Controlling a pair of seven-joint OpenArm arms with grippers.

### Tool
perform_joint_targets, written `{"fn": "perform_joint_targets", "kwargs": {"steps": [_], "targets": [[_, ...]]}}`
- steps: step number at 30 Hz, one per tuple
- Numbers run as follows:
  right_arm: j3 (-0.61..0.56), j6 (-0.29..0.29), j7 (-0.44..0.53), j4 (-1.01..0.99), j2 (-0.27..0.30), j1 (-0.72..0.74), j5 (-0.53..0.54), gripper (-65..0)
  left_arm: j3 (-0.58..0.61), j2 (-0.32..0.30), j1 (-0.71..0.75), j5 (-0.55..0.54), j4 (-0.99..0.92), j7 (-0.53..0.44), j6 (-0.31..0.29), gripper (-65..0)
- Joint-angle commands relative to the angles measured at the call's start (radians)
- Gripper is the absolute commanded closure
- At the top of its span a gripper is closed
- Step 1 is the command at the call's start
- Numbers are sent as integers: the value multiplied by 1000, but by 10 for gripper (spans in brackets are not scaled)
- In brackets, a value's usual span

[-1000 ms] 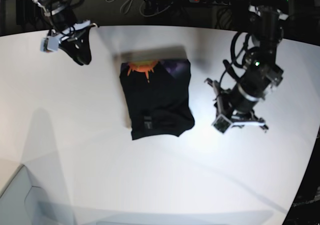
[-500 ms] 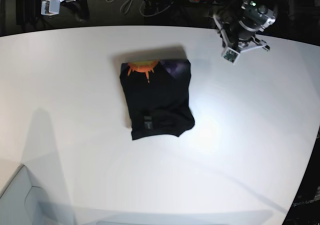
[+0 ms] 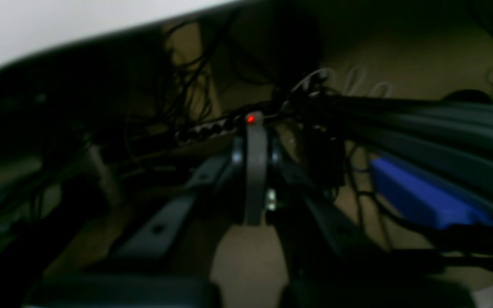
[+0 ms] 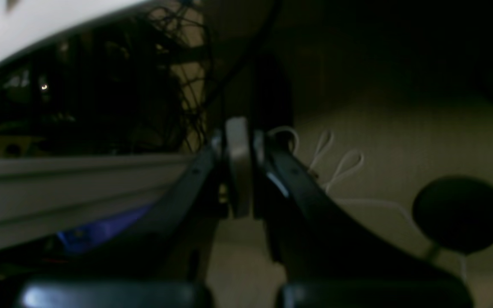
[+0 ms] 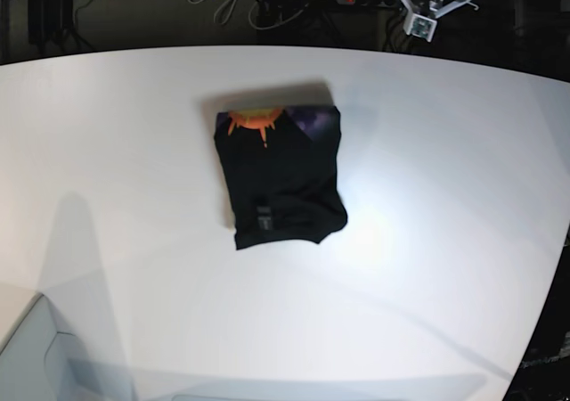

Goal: Layout the t-shirt on the table in an organized manner, then fold the t-shirt properly

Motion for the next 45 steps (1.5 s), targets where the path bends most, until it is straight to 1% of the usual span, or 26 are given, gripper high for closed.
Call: {"fn": "perform_joint_targets", "kwargs": {"steps": [1, 3, 6, 9, 14, 16, 19, 20, 23, 25, 26, 27, 28, 30, 31, 32, 34, 35, 36, 37, 40, 45], "targets": [[2, 14, 13, -25, 10, 12, -17, 0, -20, 7, 8, -5, -18, -4, 4, 0], [2, 14, 18, -110, 13, 58, -82, 0, -43, 6, -1, -5, -87, -12, 4, 0], [0, 14, 22, -272, 14, 142, -166, 0, -51, 0, -65, -5, -235, -13, 4, 0], [2, 14, 22, -415, 14, 228, -238, 0, -51, -30, -142, -6, -395, -13, 4, 0], [0, 14, 24, -578, 31, 328, -258, 0, -45, -56, -249, -6, -599, -21, 4, 0], [0, 14, 24, -650, 36, 373, -260, 0, -42, -71, -302, -6, -710, -78, 4, 0], [0, 14, 25, -771, 56, 448, -295, 0, -42, -109, -386, 0, -940, -213, 4, 0], [0, 14, 35, -816, 56, 477, -315, 0, -42, -128, -423, -3, -1044, -262, 4, 0], [3, 14, 122, -929, 51, 532, -375, 0, -40, -177, -526, -5, -1317, -412, 4, 0], [2, 14, 196, -1014, 46, 567, -414, 0, -40, -214, -598, -3, -1494, -536, 5, 0], [2, -28, 229, -1064, 39, 587, -433, 0, -40, -228, -631, 3, -1572, -593, 14, 0], [2, -83, 268, -1112, 37, 609, -454, 0, -40, -240, -662, 5, -1639, -642, 16, 0], [2, -151, 318, -1170, 37, 633, -482, 0, -40, -249, -701, 5, -1708, -691, 17, 0], [2, -301, 435, -1293, 36, 687, -536, 0, -40, -274, -776, 5, -1824, -740, 24, 0], [2, -387, 490, -1357, 36, 718, -554, 0, -40, -280, -809, 5, -1865, -740, 54, 0], [2, -477, 535, -1420, 36, 747, -566, 0, -40, -284, -837, 5, -1893, -742, 105, 0], [2, -626, 587, -1505, 34, 790, -573, 0, -40, -280, -856, 5, -1897, -748, 220, 0], [2, -681, 599, -1531, 31, 804, -573, 0, -39, -277, -856, 6, -1888, -748, 255, 0], [2, -718, 604, -1537, 16, 811, -574, 0, -26, -269, -859, 9, -1874, -748, 280, 0], [0, -740, 601, -1535, 3, 811, -574, 0, 4, -251, -859, 22, -1866, -750, 291, 0], [0, -772, 601, -1535, -7, 811, -574, 0, 78, -220, -860, 37, -1863, -750, 295, 0], [2, -875, 602, -1534, -24, 814, -574, 0, 115, -180, -872, 37, -1870, -750, 297, 0]]}}
